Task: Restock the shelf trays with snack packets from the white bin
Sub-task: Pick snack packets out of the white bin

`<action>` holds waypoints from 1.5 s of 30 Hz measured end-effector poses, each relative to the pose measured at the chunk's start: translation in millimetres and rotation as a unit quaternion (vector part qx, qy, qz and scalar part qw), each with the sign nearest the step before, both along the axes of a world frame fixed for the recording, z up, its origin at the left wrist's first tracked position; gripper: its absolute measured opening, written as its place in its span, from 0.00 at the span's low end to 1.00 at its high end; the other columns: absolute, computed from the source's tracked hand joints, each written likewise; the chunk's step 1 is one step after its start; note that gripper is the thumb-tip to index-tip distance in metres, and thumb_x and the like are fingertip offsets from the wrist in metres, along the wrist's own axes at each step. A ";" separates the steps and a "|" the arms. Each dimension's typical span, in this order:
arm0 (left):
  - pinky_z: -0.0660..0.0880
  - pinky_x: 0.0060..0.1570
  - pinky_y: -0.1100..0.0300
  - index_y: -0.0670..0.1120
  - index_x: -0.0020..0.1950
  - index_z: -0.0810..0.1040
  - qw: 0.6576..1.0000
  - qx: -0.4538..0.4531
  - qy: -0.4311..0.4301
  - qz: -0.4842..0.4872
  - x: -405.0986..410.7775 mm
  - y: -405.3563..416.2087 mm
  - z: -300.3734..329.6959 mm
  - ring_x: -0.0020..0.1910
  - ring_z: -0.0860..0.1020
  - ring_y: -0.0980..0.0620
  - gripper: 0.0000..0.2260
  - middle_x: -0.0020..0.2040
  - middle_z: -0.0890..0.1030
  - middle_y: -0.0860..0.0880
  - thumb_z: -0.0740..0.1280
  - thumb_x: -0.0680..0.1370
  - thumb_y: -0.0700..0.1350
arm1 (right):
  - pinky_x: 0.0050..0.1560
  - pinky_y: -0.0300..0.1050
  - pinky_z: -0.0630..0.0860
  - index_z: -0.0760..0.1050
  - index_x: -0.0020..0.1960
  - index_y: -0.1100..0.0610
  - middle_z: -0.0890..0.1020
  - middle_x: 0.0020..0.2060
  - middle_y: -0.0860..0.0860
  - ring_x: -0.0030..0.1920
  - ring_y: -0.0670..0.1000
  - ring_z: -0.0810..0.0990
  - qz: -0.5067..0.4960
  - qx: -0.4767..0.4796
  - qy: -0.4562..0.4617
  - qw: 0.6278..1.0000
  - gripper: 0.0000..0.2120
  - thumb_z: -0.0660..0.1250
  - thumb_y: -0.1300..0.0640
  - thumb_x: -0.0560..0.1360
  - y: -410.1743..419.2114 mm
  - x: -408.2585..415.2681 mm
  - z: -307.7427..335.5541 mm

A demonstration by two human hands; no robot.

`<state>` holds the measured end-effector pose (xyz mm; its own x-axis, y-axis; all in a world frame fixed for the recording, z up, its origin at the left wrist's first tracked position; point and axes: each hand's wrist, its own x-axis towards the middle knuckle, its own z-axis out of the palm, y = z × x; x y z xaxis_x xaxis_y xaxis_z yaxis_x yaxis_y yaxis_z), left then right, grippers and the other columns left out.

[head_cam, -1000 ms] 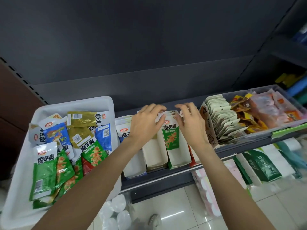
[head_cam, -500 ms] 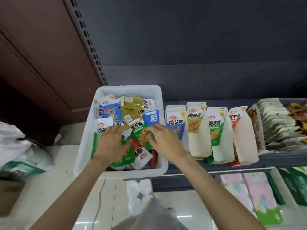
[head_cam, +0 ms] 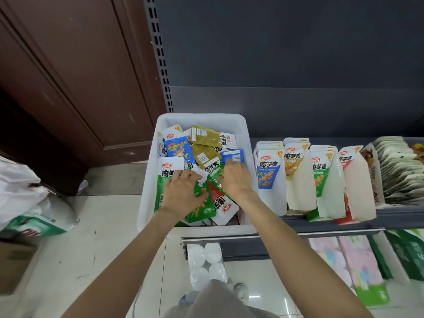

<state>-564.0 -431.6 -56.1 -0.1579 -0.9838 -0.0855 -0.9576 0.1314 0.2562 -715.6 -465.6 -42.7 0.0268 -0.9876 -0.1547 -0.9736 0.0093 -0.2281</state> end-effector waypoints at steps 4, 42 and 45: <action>0.64 0.64 0.55 0.55 0.68 0.69 1.000 -0.003 0.005 -0.005 2.1 -1.0 -0.7 0.66 0.63 0.51 0.23 0.66 0.69 0.54 0.62 0.75 0.60 | 0.61 0.49 0.67 0.67 0.63 0.64 0.72 0.60 0.59 0.62 0.59 0.69 0.003 -0.011 0.095 0.995 0.32 0.65 0.39 0.73 -0.2 10.0 -2.5; 0.76 0.43 0.65 0.45 0.53 0.78 0.932 0.025 0.339 -0.127 -244.8 7.6 55.1 0.39 0.80 0.57 0.11 0.44 0.80 0.55 0.73 0.72 0.44 | 0.44 0.55 0.80 0.74 0.46 0.41 0.80 0.39 0.39 0.38 0.44 0.81 -0.066 -0.245 -0.369 0.894 0.13 0.69 0.59 0.75 76.4 -292.0 86.2; 0.77 0.43 0.63 0.47 0.56 0.76 0.954 -0.024 0.284 -0.094 -273.1 3.7 46.7 0.41 0.80 0.59 0.12 0.48 0.81 0.54 0.71 0.74 0.44 | 0.43 0.52 0.79 0.76 0.49 0.44 0.80 0.39 0.38 0.40 0.46 0.81 -0.022 -0.262 -0.330 0.907 0.08 0.67 0.57 0.76 56.0 -317.8 84.7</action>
<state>-837.1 -427.9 -9.4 -0.3387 -0.9343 0.1110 -0.6249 0.3116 0.7159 -1033.3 -409.6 42.0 -0.0992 -0.9235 0.3706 -0.6242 -0.2323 -0.7459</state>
